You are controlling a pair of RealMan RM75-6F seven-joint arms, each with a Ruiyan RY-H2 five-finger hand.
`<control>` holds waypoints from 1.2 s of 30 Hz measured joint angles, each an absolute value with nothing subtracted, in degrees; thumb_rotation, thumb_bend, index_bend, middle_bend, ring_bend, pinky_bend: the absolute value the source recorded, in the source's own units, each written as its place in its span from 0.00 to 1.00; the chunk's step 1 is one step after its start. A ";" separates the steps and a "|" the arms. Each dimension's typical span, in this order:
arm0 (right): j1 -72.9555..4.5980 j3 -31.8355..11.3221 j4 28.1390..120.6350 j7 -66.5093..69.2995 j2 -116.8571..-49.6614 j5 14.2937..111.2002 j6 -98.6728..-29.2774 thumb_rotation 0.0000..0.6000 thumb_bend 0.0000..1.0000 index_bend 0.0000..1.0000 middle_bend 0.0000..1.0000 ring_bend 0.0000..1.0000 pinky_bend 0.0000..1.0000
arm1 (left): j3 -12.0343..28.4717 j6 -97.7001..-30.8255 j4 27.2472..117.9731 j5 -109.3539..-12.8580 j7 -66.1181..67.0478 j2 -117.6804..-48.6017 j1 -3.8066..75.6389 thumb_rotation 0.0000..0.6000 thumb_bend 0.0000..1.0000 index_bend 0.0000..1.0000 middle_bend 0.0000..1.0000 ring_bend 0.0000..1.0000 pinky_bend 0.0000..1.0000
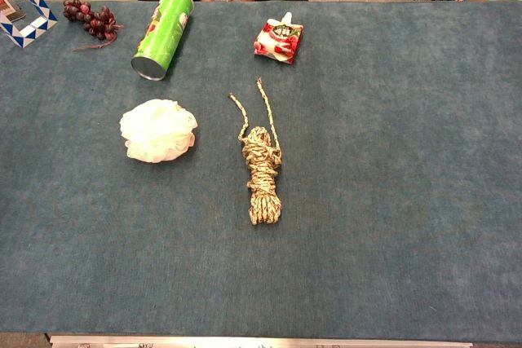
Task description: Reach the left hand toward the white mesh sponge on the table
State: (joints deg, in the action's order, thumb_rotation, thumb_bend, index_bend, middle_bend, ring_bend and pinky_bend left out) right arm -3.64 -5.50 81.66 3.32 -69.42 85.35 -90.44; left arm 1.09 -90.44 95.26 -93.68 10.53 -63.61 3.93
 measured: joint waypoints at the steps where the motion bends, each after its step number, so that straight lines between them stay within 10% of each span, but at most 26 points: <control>1: -3.65 -5.53 81.66 3.32 -69.42 85.34 -90.42 1.00 0.90 0.28 0.41 0.35 0.55 | 1.10 -90.36 95.24 -93.60 10.53 -63.64 3.94 1.00 0.23 0.00 0.00 0.00 0.00; 18: -3.92 -5.53 81.59 3.46 -69.62 85.55 -89.07 1.00 0.90 0.28 0.40 0.35 0.55 | 0.87 -89.62 94.11 -96.58 6.13 -63.50 5.65 1.00 0.23 0.00 0.00 0.08 0.03; 26: -4.11 -5.55 81.60 3.50 -69.55 85.57 -88.45 1.00 0.90 0.28 0.39 0.35 0.56 | 0.14 -87.55 93.28 -99.32 -3.35 -63.59 8.49 1.00 0.24 0.00 0.04 0.48 0.45; 36: -4.56 -5.58 82.14 2.48 -69.58 85.21 -87.17 1.00 0.90 0.28 0.38 0.35 0.57 | -3.27 -84.09 91.71 -108.84 -24.55 -63.73 15.69 1.00 0.76 0.00 0.00 0.66 0.82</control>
